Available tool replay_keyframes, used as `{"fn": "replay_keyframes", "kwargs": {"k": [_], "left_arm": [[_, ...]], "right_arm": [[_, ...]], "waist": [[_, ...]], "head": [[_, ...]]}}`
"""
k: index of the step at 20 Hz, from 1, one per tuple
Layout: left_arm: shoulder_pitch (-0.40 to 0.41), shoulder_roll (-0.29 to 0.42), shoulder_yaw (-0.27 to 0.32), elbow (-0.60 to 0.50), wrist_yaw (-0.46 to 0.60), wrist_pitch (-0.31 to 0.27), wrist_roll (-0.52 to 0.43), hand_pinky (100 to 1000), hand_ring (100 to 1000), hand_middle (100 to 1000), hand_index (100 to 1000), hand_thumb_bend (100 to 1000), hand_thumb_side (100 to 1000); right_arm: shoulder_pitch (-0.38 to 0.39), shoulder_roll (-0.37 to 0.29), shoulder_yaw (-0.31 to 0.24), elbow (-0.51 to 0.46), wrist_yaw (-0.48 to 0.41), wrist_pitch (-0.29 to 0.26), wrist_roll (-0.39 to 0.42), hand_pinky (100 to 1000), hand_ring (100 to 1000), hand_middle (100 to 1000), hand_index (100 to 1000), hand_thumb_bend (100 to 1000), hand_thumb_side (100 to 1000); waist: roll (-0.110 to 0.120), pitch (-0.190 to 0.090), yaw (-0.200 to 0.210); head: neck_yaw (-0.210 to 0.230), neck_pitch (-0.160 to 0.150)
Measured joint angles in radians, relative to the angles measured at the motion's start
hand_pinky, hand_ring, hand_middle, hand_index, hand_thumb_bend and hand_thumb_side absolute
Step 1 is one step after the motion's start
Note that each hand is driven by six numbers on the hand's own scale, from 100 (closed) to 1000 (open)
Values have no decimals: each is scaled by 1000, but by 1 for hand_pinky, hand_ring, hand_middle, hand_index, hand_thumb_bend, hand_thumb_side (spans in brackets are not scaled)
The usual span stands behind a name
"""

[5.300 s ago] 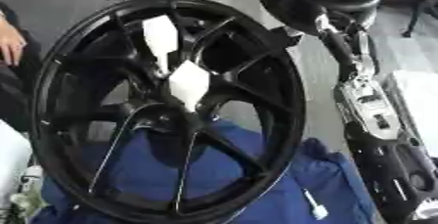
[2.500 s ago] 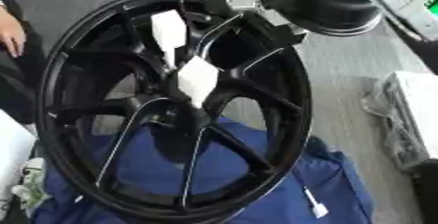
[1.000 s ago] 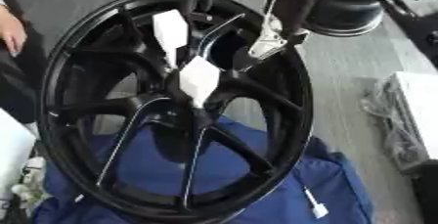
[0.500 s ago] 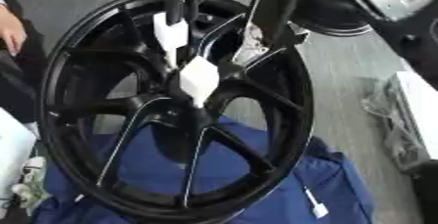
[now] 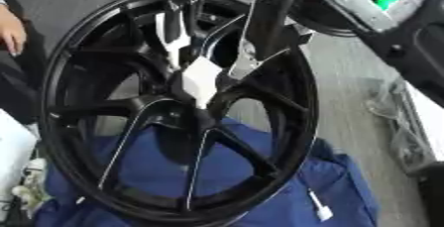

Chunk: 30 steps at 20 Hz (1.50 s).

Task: Pull the pin out of the wheel hub.

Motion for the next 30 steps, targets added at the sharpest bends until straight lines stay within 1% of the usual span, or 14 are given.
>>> {"fn": "replay_keyframes", "kwargs": {"k": [11,20,26,30], "left_arm": [[1,0,-2,0,1,1,-1,691,780,700,714,236,867],[1,-1,-3,0,1,4,-4,692,782,701,714,233,871],[1,-1,-3,0,5,4,-4,692,784,702,714,232,872],[3,-1,-3,0,6,4,-4,693,785,703,715,231,875]], "right_arm": [[0,18,30,21,25,-16,0,816,710,705,760,516,183],[1,35,36,60,30,-33,1,813,703,699,754,502,174],[3,41,37,88,38,-44,1,811,698,695,751,509,157],[7,48,48,103,39,-45,1,809,694,692,748,513,144]], "waist": [[1,1,0],[1,5,3],[1,9,3],[1,10,3]], "head": [[3,0],[7,0],[8,0],[8,0]]}}
